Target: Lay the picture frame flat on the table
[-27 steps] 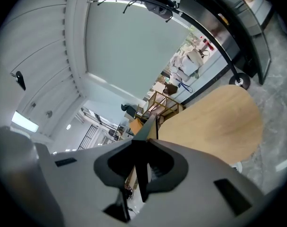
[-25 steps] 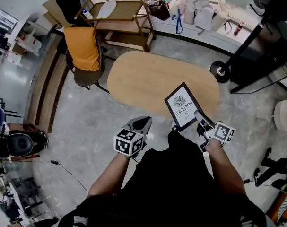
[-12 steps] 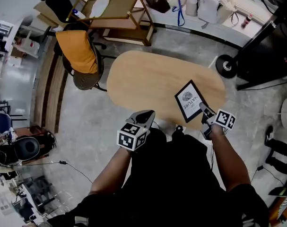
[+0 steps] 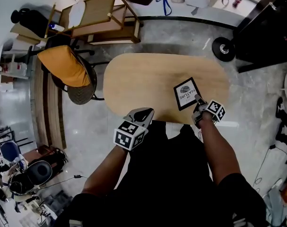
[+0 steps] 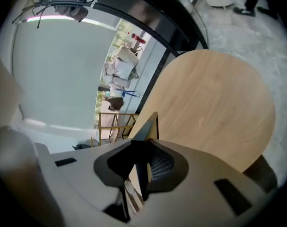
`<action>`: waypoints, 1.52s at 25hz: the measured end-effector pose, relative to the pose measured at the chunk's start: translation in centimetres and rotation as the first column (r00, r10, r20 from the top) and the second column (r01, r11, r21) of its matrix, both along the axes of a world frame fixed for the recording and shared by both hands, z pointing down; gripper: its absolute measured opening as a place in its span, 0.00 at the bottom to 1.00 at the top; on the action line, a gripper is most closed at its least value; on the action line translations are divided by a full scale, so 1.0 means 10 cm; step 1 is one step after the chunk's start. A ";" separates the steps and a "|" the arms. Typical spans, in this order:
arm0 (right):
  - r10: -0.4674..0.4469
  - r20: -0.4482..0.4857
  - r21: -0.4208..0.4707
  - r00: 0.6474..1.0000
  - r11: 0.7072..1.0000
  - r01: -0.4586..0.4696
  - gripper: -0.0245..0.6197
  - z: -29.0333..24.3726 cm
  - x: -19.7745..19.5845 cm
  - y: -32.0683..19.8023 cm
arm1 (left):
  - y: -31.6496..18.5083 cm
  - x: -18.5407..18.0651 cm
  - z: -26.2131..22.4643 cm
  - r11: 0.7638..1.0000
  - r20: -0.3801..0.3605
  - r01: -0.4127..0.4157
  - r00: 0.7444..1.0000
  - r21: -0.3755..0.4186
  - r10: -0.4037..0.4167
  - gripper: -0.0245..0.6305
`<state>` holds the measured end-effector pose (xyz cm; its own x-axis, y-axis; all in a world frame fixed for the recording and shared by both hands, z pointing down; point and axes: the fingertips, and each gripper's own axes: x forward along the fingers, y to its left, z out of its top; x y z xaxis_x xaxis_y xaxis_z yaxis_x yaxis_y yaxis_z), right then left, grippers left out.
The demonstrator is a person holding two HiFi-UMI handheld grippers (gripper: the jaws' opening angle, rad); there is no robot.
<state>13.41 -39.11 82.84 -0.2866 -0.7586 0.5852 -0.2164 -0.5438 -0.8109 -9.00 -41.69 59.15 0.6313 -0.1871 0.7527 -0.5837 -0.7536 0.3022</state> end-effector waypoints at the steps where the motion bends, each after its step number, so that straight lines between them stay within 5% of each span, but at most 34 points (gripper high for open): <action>1: 0.051 0.016 0.002 0.999 0.999 -0.051 0.11 0.06 -0.02 -0.09 | -0.08 -0.04 0.02 1.000 0.010 -0.025 1.000 0.000 0.025 0.05; 5: 0.223 0.071 0.015 0.972 0.974 -0.224 0.12 0.35 -0.18 -0.38 | -0.39 -0.23 0.12 0.997 0.037 -0.074 0.997 -0.023 0.075 0.04; 9: 0.280 0.067 0.019 0.958 0.959 -0.282 0.12 0.69 -0.29 -0.55 | -0.59 -0.37 0.29 0.995 0.071 -0.093 0.993 -0.041 0.095 0.04; 11: 0.212 0.020 0.004 0.977 0.977 -0.213 0.15 0.83 -0.37 -0.54 | -0.63 -0.41 0.37 0.994 0.078 -0.089 0.993 -0.060 0.094 0.04; 13: 0.058 -0.041 -0.027 0.997 0.998 -0.059 0.32 0.97 -0.53 -0.48 | -0.61 -0.47 0.44 0.993 0.087 -0.086 0.992 -0.079 0.092 0.04; 16: -0.232 -0.103 -0.109 0.967 0.969 0.221 0.45 1.18 -0.80 -0.28 | -0.53 -0.54 0.50 0.993 0.096 -0.069 0.992 -0.101 0.078 0.04; 20: -0.509 -0.048 -0.242 0.860 0.841 0.484 0.47 1.42 -1.05 0.07 | -0.47 -0.58 0.52 0.994 0.103 -0.027 0.994 -0.110 0.039 0.04; 25: -0.813 0.057 -0.347 0.580 0.528 0.775 0.46 1.54 -1.21 0.55 | -0.31 -0.46 0.51 0.995 0.099 0.002 0.995 -0.102 0.008 0.04; 27: -0.868 0.047 -0.340 0.494 0.451 0.825 0.46 1.49 -1.21 0.64 | -0.23 -0.39 0.50 0.996 0.094 0.005 0.996 -0.092 0.004 0.04; 29: -0.898 0.023 -0.336 0.438 0.406 0.850 0.46 1.39 -1.15 0.71 | -0.13 -0.30 0.46 0.996 0.088 0.012 0.996 -0.084 -0.005 0.04; 31: -0.908 -0.009 -0.326 0.420 0.399 0.857 0.46 1.23 -1.05 0.76 | -0.02 -0.19 0.40 0.997 0.076 0.025 0.997 -0.070 -0.019 0.04; 38: -0.872 -0.183 -0.129 0.454 0.479 0.868 0.43 0.20 -0.87 0.78 | 0.37 0.20 0.15 0.991 -0.005 0.133 0.991 -0.003 -0.133 0.04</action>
